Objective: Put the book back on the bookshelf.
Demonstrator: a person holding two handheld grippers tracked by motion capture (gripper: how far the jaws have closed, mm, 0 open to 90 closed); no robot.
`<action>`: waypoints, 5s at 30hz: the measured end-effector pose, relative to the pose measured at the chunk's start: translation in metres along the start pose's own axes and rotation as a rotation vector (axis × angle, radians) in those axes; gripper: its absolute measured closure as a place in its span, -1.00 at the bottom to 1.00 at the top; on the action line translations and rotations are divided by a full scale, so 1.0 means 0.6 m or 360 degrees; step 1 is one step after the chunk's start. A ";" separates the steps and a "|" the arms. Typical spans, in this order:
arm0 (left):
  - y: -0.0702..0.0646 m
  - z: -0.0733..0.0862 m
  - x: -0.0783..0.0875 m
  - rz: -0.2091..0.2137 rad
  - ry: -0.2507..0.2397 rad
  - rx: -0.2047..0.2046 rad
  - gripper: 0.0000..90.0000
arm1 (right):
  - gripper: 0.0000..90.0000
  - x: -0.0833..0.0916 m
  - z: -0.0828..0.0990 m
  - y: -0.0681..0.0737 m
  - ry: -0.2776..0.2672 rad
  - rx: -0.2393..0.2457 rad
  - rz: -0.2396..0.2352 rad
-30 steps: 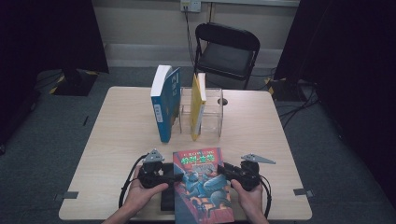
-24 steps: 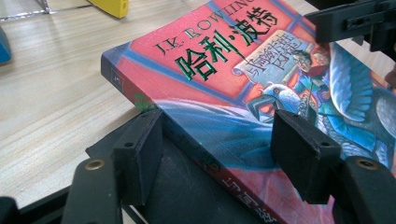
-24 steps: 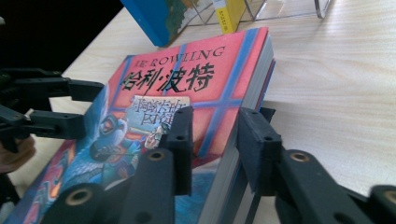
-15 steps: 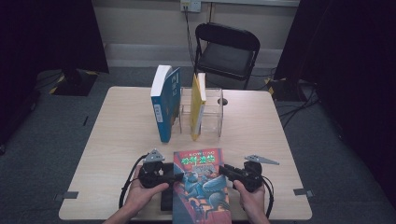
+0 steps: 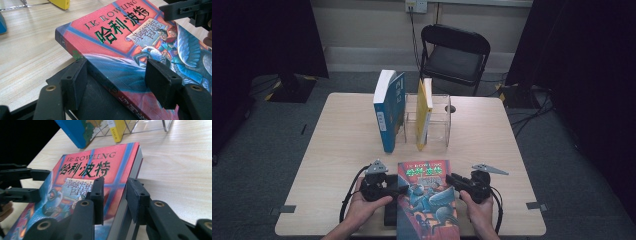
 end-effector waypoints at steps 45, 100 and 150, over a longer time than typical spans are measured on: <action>0.010 -0.006 0.000 0.0059 -0.0029 0.0048 -0.25 | 0.76 -0.055 -0.020 0.063 0.0414 0.0221 -0.0609; -0.037 -0.146 0.113 0.0275 -0.0392 -0.0099 0.49 | 0.83 0.042 -0.126 0.160 -0.0108 0.0590 -0.0413; -0.113 -0.149 0.138 0.0235 -0.0575 -0.0470 0.60 | 0.10 0.091 -0.110 0.093 -0.0237 0.0676 -0.0301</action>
Point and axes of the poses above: each handheld gripper's, and its own axes: x roughly backward along the jaws, z roughly out of its underside, y roughly to its left, the point moved 8 cm from there along -x, roughly forward along the jaws, and after that the axes turned 13 degrees about y, right-handed, at the moved point
